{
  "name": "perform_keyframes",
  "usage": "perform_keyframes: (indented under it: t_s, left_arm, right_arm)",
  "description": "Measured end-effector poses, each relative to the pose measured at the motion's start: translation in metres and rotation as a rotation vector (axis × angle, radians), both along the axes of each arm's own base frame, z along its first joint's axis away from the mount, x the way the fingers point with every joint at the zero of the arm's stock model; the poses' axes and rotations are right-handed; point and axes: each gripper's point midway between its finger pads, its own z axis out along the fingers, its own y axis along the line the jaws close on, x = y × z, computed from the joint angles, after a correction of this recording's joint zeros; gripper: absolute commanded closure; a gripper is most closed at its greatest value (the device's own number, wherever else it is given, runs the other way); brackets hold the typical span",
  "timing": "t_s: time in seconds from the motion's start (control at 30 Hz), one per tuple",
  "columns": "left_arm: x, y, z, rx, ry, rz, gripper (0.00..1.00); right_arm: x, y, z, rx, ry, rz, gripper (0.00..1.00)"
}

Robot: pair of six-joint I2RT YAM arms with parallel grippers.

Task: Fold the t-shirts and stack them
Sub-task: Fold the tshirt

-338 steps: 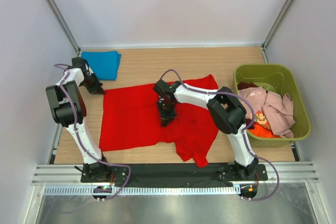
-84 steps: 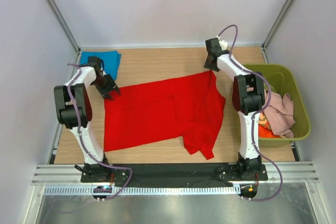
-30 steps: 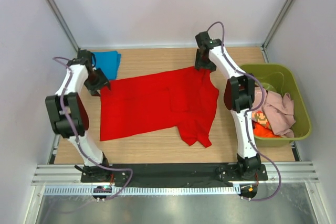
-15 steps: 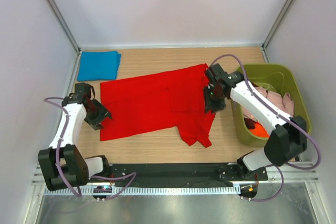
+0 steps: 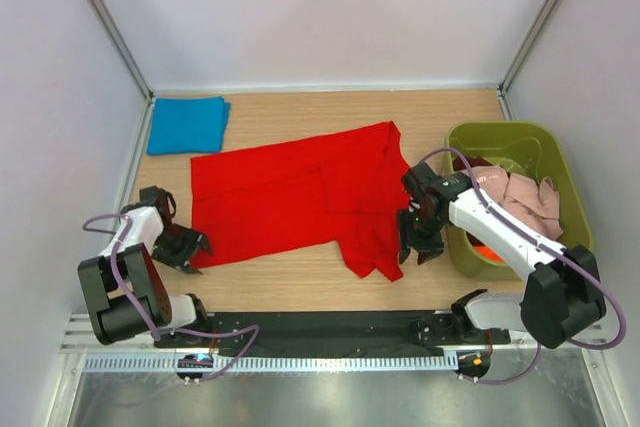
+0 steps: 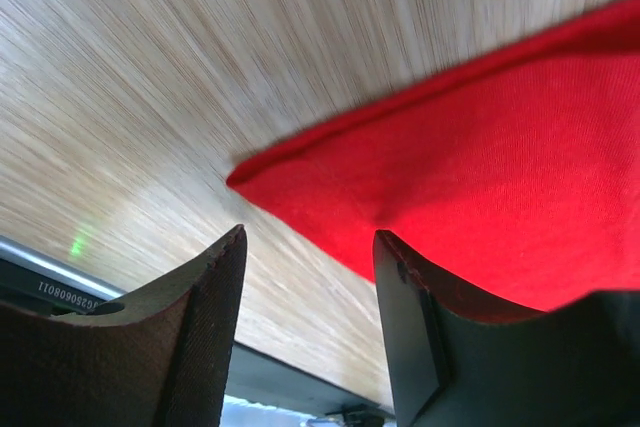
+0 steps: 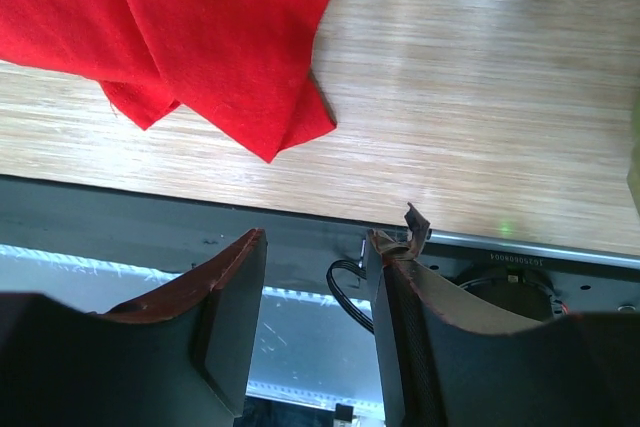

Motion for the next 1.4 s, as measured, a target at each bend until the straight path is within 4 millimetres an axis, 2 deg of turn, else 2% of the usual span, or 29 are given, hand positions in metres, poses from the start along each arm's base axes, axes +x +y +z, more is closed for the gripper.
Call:
perform_keyframes:
  t_s: [0.23, 0.43, 0.53, 0.57, 0.67, 0.97, 1.03, 1.07, 1.17, 1.2, 1.3, 1.4]
  left_arm:
    - [0.002, 0.012, -0.003, 0.032, 0.005, 0.070, 0.50]
    - [0.001, 0.016, -0.003, 0.041, 0.012, 0.094, 0.55]
    - [0.000, 0.016, -0.007, 0.037, 0.027, 0.096, 0.62]
    - [0.000, 0.016, -0.008, 0.035, 0.033, 0.096, 0.69]
    - [-0.003, 0.014, -0.010, 0.026, 0.048, 0.095, 0.78]
    - [-0.006, 0.013, -0.011, 0.015, 0.064, 0.096, 1.00]
    - [-0.006, 0.013, -0.011, 0.014, 0.064, 0.094, 1.00]
    - [-0.006, 0.013, -0.011, 0.014, 0.064, 0.093, 1.00]
    - [-0.006, 0.013, -0.011, 0.012, 0.063, 0.092, 1.00]
    - [-0.006, 0.012, -0.010, 0.011, 0.062, 0.091, 1.00]
    - [-0.006, 0.012, -0.010, 0.010, 0.059, 0.087, 1.00]
    - [-0.003, 0.013, -0.009, 0.013, 0.042, 0.086, 1.00]
  right_arm:
    - [-0.006, 0.001, -0.007, 0.010, 0.015, -0.013, 0.48]
    - [-0.003, 0.017, -0.022, 0.068, 0.040, -0.021, 0.49]
    - [-0.001, 0.023, -0.036, 0.082, 0.064, -0.024, 0.52]
    - [-0.002, 0.025, -0.042, 0.083, 0.075, -0.024, 0.52]
    - [-0.009, 0.026, -0.058, 0.063, 0.109, -0.019, 0.53]
    - [-0.013, 0.039, -0.071, 0.077, 0.096, -0.004, 0.56]
    - [-0.013, 0.040, -0.071, 0.078, 0.094, -0.005, 0.57]
    - [-0.013, 0.040, -0.071, 0.079, 0.092, -0.004, 0.59]
    - [-0.010, 0.043, -0.071, 0.087, 0.080, -0.006, 0.77]
    - [-0.009, 0.044, -0.071, 0.090, 0.076, -0.009, 0.86]
    - [-0.007, 0.046, -0.068, 0.094, 0.074, -0.020, 0.99]
    - [0.004, 0.053, -0.057, 0.111, 0.053, -0.031, 0.99]
